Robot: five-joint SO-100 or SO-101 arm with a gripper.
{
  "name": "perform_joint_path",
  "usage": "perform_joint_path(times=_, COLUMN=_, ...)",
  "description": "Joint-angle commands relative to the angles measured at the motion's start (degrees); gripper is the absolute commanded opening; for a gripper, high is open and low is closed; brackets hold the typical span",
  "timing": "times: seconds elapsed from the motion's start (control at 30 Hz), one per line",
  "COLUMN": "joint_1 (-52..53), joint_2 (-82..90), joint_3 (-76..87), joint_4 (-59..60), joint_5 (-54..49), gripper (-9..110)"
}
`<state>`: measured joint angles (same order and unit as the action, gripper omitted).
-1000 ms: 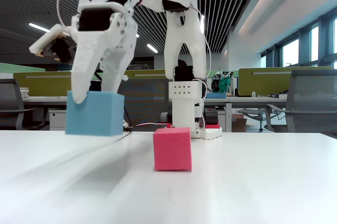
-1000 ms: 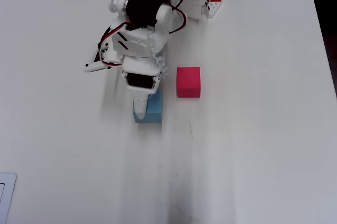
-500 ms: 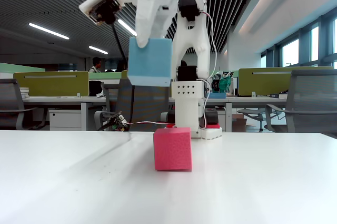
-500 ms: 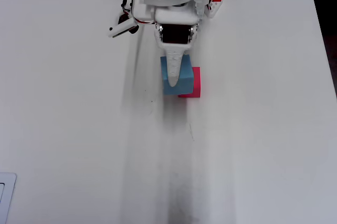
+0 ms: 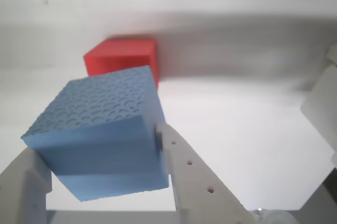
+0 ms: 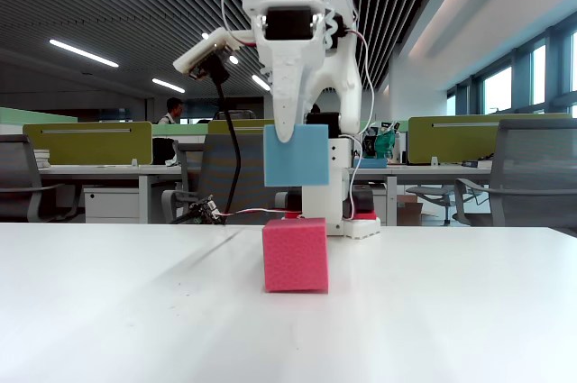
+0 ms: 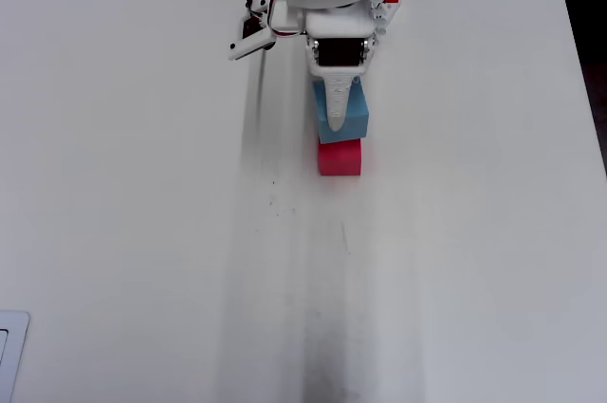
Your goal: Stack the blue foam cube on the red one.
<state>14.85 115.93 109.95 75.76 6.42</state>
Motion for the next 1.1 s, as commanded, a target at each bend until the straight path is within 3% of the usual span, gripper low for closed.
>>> perform_joint_path(times=0.0, joint_1=-0.2, joint_2=1.8, joint_3=1.1, joint_4=-0.8, joint_5=0.4, gripper=21)
perform_joint_path(times=1.07, joint_1=0.0, joint_2=0.9, joint_3=8.1, joint_4=-10.8, joint_5=1.6, gripper=23)
